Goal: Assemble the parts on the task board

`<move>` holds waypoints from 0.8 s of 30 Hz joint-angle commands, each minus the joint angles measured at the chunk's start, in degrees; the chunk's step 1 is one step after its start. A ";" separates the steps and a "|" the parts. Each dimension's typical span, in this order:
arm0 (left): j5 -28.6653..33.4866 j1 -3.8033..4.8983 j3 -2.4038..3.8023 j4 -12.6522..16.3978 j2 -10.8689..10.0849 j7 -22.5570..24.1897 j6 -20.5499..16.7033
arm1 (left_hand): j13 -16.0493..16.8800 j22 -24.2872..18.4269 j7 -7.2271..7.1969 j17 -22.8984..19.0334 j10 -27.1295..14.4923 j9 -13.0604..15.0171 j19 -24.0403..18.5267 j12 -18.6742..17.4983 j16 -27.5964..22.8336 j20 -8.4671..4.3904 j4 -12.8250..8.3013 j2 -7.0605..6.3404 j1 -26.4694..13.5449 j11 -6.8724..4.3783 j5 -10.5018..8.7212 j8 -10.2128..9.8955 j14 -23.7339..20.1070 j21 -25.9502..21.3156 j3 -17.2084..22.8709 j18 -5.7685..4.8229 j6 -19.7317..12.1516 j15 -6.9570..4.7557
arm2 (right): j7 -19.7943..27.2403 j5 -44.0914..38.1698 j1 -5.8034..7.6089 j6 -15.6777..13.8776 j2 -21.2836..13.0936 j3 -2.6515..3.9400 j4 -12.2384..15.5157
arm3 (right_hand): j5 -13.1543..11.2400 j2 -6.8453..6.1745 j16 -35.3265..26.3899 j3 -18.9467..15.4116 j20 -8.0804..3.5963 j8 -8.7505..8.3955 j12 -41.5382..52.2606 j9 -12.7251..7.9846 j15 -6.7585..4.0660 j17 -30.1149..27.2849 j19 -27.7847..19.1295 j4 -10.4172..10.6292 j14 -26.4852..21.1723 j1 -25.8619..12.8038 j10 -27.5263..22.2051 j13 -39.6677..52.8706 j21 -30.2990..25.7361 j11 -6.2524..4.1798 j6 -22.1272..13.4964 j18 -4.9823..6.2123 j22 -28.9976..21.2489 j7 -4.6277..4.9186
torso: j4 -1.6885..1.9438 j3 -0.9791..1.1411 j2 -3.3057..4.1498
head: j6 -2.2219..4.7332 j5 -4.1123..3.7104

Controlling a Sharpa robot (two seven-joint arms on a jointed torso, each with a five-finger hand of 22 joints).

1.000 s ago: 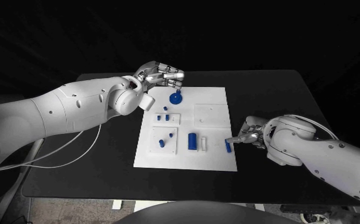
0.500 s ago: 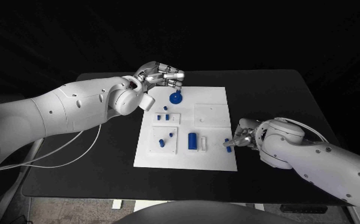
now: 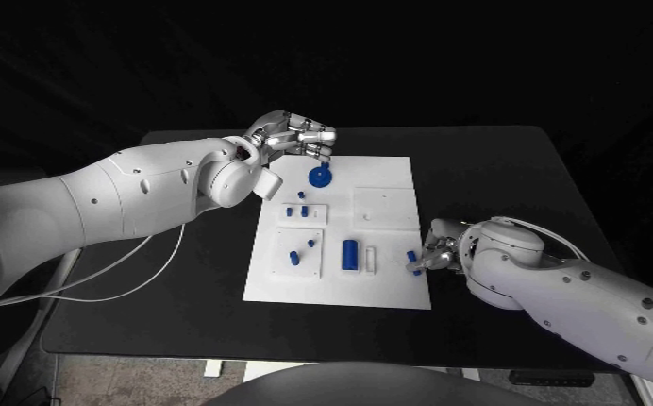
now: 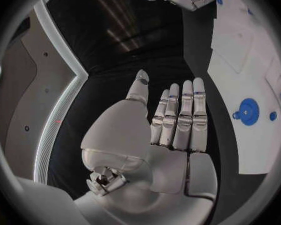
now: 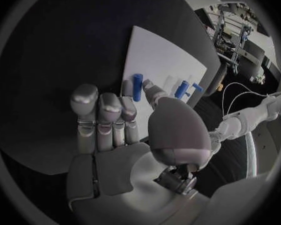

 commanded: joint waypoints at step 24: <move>-0.12 0.03 0.03 0.10 0.11 -0.36 1.14 | 0.08 -0.14 0.20 0.11 -0.50 -0.02 -0.53 0.11 0.04 -0.01 0.94 0.17 -1.00 0.08 -0.32 -0.05 -0.44 0.34 0.07 -0.47 -0.96 0.30 | -1.96 -4.09 -0.05 2.17 3.14 -2.21 -3.67 | 18.70 4.92 -0.26 13.76 1.79 -0.48 -0.03 -27.71 1.88 -0.53 2.25 -17.29 -0.17 -1.20 -2.25 -0.42 -0.07 2.94 -9.86 1.36 5.61 4.98 | -0.04 -0.09 0.01 | -0.33 0.17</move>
